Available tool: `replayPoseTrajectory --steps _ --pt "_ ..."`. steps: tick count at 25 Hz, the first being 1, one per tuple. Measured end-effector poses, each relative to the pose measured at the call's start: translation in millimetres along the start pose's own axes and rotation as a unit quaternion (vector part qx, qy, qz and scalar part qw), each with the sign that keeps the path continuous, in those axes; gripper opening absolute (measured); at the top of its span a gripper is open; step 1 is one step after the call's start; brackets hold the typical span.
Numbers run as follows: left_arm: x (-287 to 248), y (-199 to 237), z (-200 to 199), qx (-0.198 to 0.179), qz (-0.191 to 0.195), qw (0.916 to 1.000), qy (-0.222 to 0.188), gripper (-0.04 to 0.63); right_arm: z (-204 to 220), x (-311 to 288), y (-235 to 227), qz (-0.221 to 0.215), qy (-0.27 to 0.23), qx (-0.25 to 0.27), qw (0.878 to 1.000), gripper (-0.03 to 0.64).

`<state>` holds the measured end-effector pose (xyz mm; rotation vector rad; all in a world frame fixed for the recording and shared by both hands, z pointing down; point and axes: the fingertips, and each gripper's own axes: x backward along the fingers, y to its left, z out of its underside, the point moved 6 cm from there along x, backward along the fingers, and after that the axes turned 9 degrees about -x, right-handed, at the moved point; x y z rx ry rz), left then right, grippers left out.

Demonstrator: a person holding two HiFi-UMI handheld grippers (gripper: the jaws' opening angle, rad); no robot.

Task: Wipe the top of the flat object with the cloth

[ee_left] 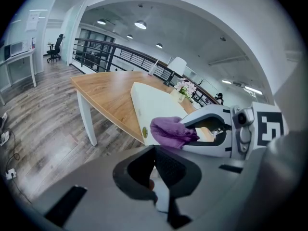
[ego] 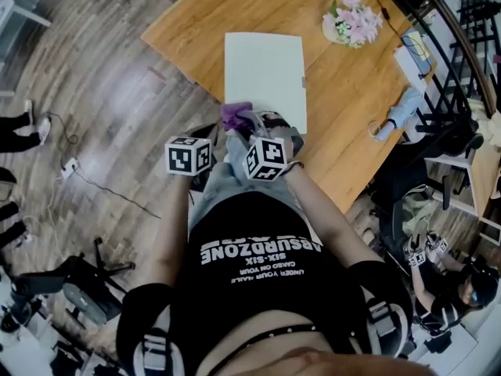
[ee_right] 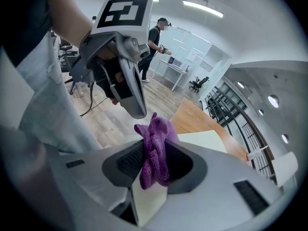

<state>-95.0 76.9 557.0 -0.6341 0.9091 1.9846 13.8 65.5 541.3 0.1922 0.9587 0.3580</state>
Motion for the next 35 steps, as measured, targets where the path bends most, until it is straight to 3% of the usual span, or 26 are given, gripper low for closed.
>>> replayPoseTrajectory --steps 25,35 --pt "11 -15 24 0.001 0.000 1.0000 -0.008 0.015 12 9 29 0.018 -0.028 -0.059 0.998 0.129" --pt "9 -19 25 0.000 0.002 1.0000 -0.006 0.015 13 7 31 0.023 -0.029 -0.058 0.998 0.129"
